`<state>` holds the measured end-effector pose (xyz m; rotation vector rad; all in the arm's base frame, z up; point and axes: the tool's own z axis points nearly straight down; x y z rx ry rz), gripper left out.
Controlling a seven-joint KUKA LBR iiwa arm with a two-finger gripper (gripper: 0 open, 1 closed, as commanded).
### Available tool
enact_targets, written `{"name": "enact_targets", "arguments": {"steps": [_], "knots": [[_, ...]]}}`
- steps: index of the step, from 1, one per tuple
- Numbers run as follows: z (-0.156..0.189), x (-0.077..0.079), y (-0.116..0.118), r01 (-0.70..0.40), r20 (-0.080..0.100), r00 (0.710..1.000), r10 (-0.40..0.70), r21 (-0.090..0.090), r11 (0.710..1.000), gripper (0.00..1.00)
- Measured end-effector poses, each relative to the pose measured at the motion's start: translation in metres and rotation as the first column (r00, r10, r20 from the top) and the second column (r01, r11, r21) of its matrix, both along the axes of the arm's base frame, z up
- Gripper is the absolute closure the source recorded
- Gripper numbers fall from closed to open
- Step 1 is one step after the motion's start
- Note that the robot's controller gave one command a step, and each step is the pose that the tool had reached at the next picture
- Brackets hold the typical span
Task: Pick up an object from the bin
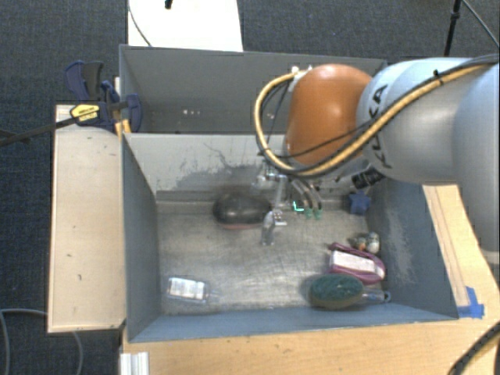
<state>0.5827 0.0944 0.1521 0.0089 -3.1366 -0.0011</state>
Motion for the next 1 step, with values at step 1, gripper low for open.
{"name": "enact_targets", "arguments": {"steps": [1], "knots": [[-0.0778,-0.0040,0.0044,-0.128,0.007,0.992,0.128,0.000,0.992,0.00]]}}
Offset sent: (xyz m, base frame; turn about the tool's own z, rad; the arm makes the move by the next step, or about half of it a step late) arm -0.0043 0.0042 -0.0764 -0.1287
